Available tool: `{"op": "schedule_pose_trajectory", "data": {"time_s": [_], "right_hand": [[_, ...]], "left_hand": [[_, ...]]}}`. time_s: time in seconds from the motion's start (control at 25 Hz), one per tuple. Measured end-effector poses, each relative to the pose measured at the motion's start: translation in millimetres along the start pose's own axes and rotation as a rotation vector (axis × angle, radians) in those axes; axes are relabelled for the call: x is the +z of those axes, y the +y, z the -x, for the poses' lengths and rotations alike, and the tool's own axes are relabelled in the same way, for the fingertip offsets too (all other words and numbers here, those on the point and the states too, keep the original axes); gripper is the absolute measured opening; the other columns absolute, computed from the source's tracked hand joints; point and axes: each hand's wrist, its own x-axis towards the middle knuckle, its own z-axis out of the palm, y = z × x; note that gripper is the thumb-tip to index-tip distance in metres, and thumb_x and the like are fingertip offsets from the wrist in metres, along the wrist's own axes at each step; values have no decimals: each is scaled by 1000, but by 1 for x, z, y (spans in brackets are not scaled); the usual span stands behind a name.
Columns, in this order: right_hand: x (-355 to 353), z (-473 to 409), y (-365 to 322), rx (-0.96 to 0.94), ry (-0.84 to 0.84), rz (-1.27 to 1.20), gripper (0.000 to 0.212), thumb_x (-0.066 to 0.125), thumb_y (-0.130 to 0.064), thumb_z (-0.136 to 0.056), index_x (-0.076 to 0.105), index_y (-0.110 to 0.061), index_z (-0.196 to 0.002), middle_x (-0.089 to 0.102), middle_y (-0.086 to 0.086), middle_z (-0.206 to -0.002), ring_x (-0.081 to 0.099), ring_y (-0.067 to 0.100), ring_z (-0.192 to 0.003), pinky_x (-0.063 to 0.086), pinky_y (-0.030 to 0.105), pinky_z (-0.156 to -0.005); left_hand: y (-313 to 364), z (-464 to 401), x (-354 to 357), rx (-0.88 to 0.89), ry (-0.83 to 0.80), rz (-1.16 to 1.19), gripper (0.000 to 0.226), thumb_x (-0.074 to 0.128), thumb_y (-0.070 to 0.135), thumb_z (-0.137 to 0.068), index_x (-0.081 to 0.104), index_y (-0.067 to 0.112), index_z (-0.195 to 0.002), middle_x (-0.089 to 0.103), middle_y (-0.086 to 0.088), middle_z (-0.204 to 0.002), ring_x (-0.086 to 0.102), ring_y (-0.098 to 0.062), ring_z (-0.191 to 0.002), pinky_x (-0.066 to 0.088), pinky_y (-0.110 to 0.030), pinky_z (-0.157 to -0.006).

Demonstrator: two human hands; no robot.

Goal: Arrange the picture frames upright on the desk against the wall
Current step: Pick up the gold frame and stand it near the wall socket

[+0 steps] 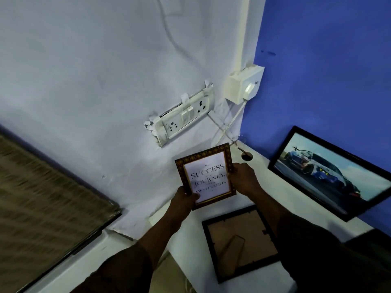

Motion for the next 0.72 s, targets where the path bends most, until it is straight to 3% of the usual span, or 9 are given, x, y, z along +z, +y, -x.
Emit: {"op": "schedule_pose_trajectory", "data": {"time_s": [0.12, 0.24, 0.4, 0.48, 0.56, 0.72], "right_hand": [[17, -35, 0, -16, -59, -9, 27, 63, -24, -87, 71, -6, -105, 73, 15, -100, 70, 30, -94, 58, 38, -79], [25, -59, 1, -30, -87, -54, 31, 67, -16, -88, 69, -5, -117, 72, 15, -111, 69, 27, -103, 54, 32, -84], [30, -82, 5, -72, -80, -79, 35, 68, -10, -87, 67, -5, -122, 71, 15, -118, 67, 28, -109, 54, 33, -89], [32, -88, 5, -68, -79, -91, 35, 69, -10, -86, 66, -5, -121, 70, 16, -116, 67, 29, -109, 56, 40, -92], [33, -91, 4, -63, -78, -100, 38, 71, -13, -86, 65, -5, -122, 69, 17, -118, 66, 31, -111, 56, 45, -93], [35, -81, 10, 19, -44, -75, 63, 71, -18, -89, 45, -4, -145, 51, 24, -139, 57, 34, -123, 48, 42, -104]], "left_hand": [[-3, -29, -4, -10, -25, 8, 47, 61, 9, -95, 43, 16, -137, 57, 4, -123, 51, 6, -90, 46, -5, -60], [2, -49, -2, 28, -43, 17, 46, 57, -4, -95, 40, 21, -130, 58, 5, -123, 54, -3, -97, 50, -6, -70], [9, -61, 7, 69, -30, -9, 43, 51, -13, -94, 48, 28, -107, 54, 17, -103, 55, -2, -92, 48, -3, -66], [2, -66, 7, 15, 16, 10, 38, 55, -5, -95, 43, 23, -119, 54, 15, -109, 52, 2, -92, 46, -6, -72], [-1, -67, 7, -31, 52, 12, 55, 59, 5, -96, 32, 15, -142, 53, 6, -122, 52, 2, -94, 44, -17, -82], [-5, -66, 7, -80, 69, 45, 67, 62, 11, -95, 24, 13, -150, 52, -3, -133, 50, -8, -108, 41, -27, -93]]}}
